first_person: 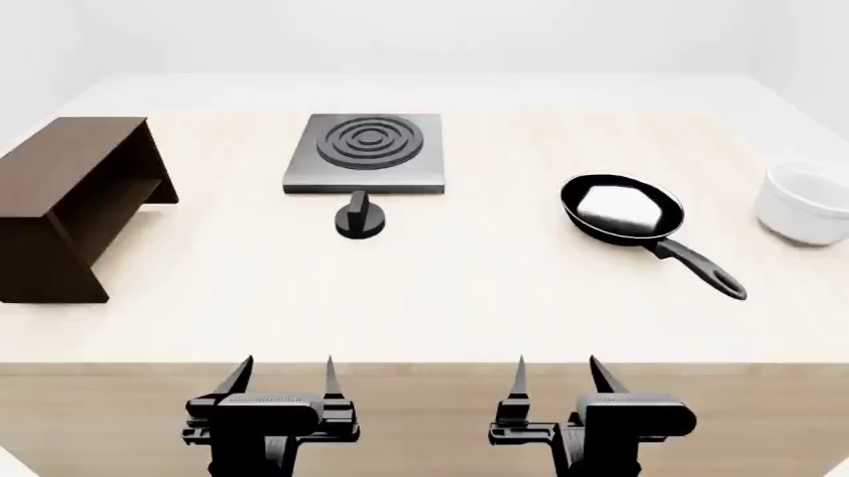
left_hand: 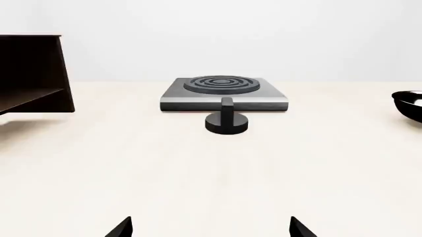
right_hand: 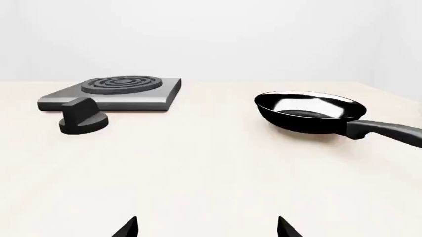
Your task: Turn on the stove and put the frying pan on it.
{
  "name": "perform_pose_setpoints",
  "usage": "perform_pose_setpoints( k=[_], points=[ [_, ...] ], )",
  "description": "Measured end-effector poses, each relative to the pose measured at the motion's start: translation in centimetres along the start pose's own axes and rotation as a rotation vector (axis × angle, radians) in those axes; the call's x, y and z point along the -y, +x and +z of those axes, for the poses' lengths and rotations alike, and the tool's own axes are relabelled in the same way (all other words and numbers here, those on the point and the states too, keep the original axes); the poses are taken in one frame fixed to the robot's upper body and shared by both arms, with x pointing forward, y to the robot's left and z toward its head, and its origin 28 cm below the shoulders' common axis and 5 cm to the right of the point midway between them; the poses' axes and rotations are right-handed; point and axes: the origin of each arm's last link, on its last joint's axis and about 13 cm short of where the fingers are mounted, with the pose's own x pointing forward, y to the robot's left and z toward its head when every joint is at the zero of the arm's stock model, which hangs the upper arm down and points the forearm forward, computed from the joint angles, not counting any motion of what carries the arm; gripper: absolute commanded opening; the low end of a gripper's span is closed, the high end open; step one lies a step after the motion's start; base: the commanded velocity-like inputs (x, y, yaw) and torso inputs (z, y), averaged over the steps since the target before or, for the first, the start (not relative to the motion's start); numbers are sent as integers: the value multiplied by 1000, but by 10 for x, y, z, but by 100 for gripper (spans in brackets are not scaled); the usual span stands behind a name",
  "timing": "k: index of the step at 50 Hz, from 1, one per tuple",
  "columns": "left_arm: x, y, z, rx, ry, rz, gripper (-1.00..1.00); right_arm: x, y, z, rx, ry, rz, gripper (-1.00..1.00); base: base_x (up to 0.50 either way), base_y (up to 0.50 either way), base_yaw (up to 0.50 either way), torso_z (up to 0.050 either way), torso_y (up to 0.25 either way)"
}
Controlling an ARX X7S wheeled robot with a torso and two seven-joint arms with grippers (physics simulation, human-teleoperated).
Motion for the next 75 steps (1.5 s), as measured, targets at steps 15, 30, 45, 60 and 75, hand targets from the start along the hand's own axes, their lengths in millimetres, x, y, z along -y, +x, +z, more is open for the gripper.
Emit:
perform_pose_setpoints(
  k=[15,30,45,60,75],
  points=[
    [0,-2,-2,3,9,13,100,0,-1,-3,-3,14,13,100,0,0,0,0,0],
    [-1,0,1,-7,14,34,100,2,1,1,-13,30,-11,100,0,0,0,0,0],
    [-7,6,32,24,38,58,100,6,2,37,35,11,-27,100,0,0,0,0,0],
    [-11,8,56,56,35,53,100,10,-1,69,110,6,-35,100,249,0,0,0,0],
    [-12,7,61,71,38,38,100,12,-2,76,129,19,-34,100,500,0,0,0,0]
  ],
)
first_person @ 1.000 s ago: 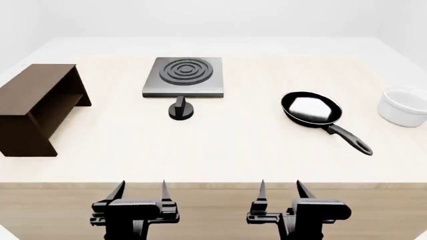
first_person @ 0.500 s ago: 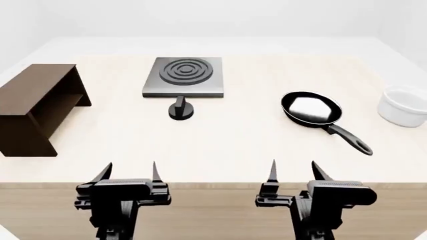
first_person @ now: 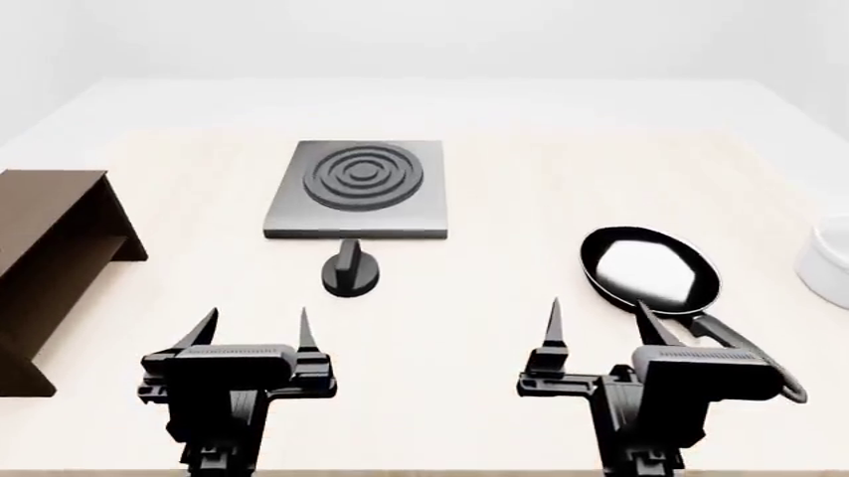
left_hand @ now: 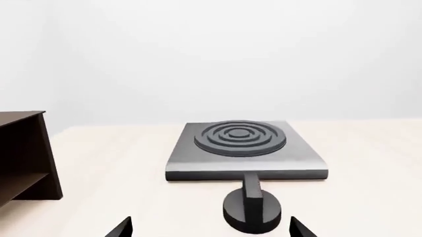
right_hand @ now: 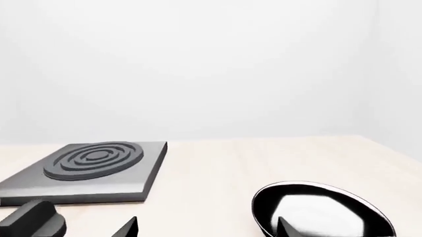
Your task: Turn on the stove and put the frying pan on it.
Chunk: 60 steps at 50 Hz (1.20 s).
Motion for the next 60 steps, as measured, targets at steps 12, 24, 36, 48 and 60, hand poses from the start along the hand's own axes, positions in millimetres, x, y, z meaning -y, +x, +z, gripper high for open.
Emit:
perform_pose_setpoints(
  k=[12,24,36,48,60],
  points=[
    [0,0,-1,2,3,0,100,0,0,0,0,6,0,100,500,0,0,0,0],
    [-1,-1,-2,3,7,3,100,1,-1,0,-1,8,-2,100,500,0,0,0,1],
    [-1,0,-2,4,11,4,100,0,-2,-2,1,2,4,100,141,0,0,0,0],
    [-3,1,-4,2,21,11,100,0,-2,-4,-5,-8,7,100,0,0,0,0,0],
    [-9,10,-12,-13,53,51,100,0,-2,-5,-10,-9,8,100,0,0,0,0,0]
  ],
)
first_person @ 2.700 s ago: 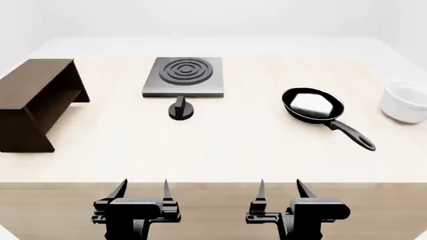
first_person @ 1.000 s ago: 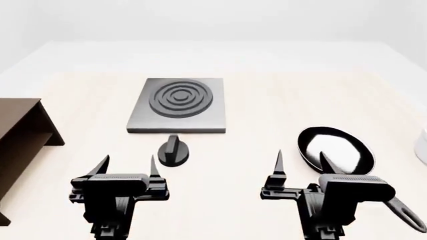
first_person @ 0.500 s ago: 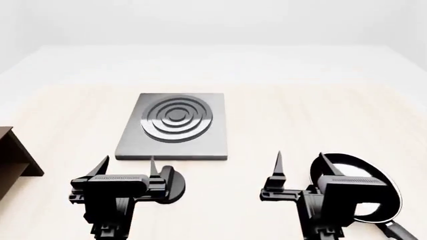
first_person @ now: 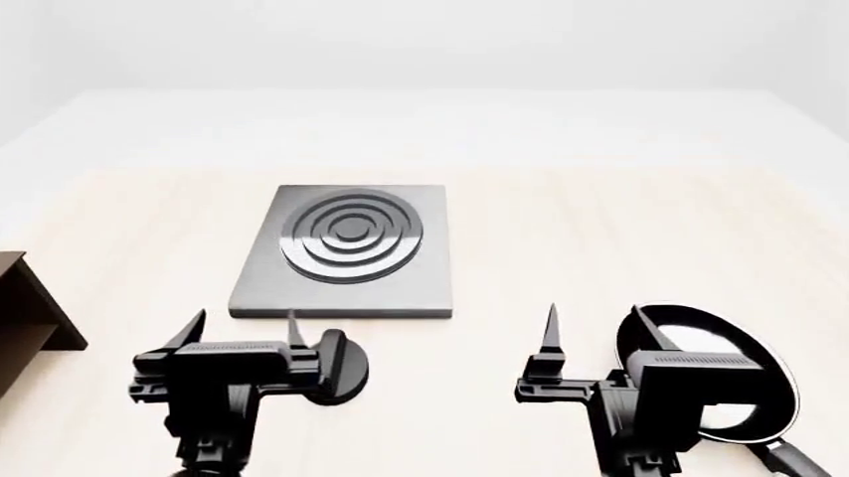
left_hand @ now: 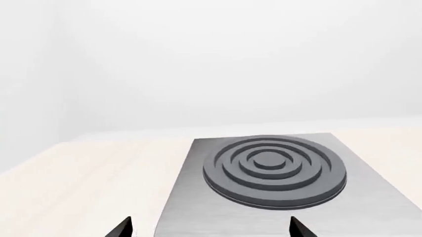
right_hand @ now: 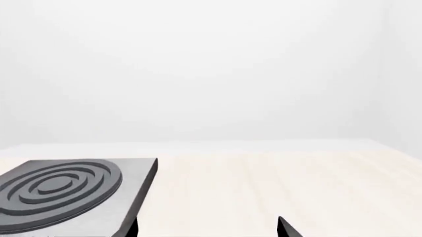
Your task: Turn on the stove and put the frying pan on it.
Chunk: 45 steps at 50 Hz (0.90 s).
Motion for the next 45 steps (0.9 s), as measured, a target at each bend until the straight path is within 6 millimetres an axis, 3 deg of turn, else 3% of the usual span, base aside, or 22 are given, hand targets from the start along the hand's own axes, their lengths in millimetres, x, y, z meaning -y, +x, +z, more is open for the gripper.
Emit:
perform_pose_setpoints(
  k=[33,45],
  points=[
    [-8,9,-62,-180,107,82,100,0,1,-2,-16,-4,9,100,0,0,0,0,0],
    [10,-7,-60,-210,165,-35,100,0,1,-1,-17,-6,7,100,0,0,0,0,0]
  ],
)
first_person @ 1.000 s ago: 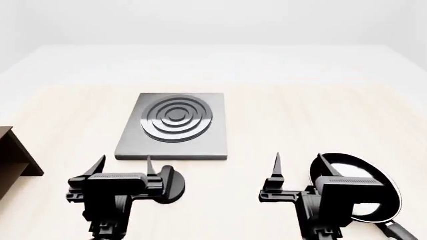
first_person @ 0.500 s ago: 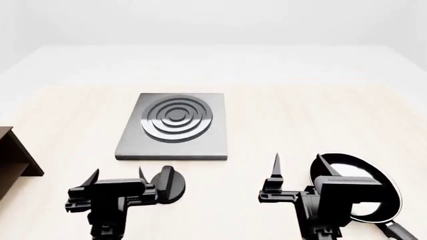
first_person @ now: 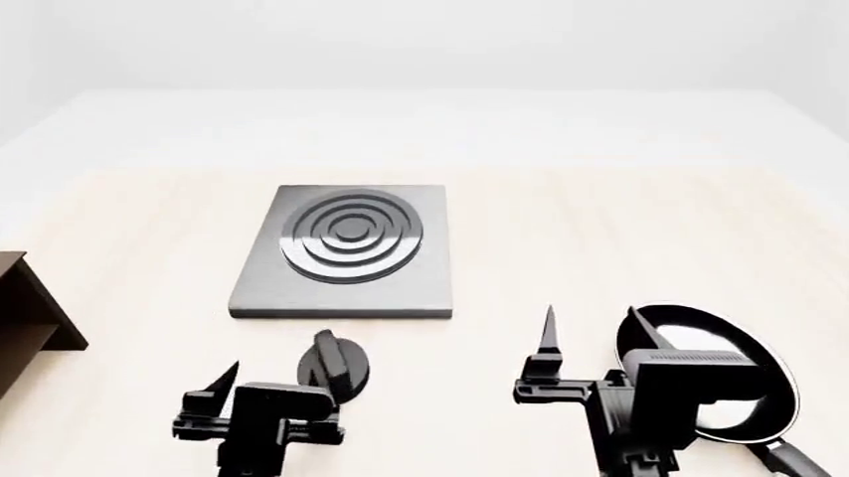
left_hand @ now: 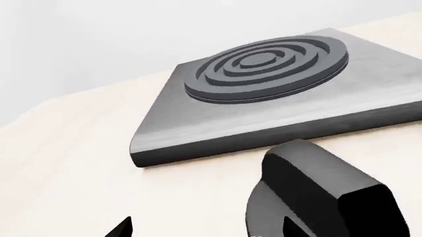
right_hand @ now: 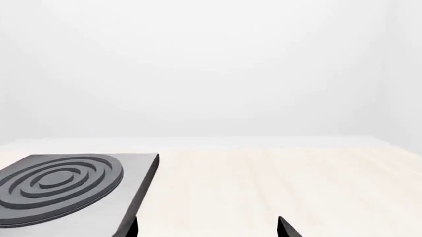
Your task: Turn on the stove and put the frying pan on it.
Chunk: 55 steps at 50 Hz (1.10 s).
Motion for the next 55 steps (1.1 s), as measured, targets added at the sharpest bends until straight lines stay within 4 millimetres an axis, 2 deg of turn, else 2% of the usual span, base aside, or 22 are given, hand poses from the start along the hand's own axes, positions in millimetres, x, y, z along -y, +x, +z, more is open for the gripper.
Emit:
perform_pose_setpoints(
  k=[14,23,28,39,46,55],
  points=[
    [20,-18,9,39,20,-177,100,1,0,0,0,1,-3,100,0,0,0,0,0],
    [12,-14,35,106,-71,-111,100,1,0,1,-7,0,3,100,0,0,0,0,0],
    [-1,-15,56,157,-122,-54,100,1,0,5,-10,0,15,100,0,0,0,0,0],
    [-24,-23,85,225,-181,19,100,2,1,30,-5,-16,54,100,0,0,0,0,0],
    [-31,-25,87,242,-193,40,100,8,1,50,-26,-40,109,100,0,0,0,0,0],
    [-36,-26,84,246,-203,50,100,19,2,83,-39,-167,162,100,0,0,0,0,0]
  ],
)
